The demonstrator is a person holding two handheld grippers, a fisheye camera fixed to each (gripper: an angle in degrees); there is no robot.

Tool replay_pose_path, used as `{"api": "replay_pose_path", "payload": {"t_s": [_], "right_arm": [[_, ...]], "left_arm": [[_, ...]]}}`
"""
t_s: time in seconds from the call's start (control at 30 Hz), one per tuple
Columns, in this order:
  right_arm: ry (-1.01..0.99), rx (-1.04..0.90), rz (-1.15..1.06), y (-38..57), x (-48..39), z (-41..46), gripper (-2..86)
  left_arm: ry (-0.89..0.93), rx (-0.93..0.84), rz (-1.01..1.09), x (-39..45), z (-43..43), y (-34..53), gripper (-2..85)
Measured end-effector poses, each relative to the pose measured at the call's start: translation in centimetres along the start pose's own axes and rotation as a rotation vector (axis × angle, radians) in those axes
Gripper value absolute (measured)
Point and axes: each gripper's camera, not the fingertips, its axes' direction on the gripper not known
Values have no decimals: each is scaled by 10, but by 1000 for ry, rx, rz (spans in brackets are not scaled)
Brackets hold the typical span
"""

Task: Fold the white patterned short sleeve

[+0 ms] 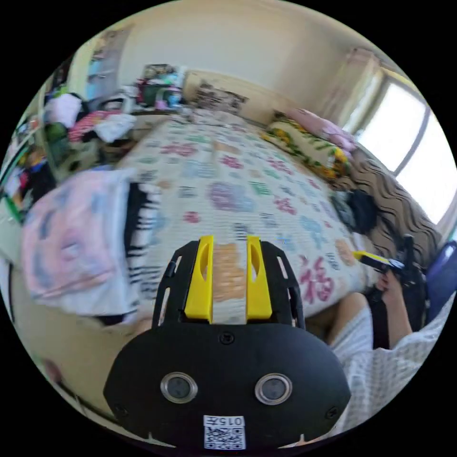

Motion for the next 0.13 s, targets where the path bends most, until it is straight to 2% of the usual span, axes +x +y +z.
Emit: {"api": "replay_pose_path", "payload": {"t_s": [0.13], "right_arm": [[-138,-55,-44,-4,-52,27,58]], "left_arm": [[-239,112,-114,-79,-73,28,112]]}}
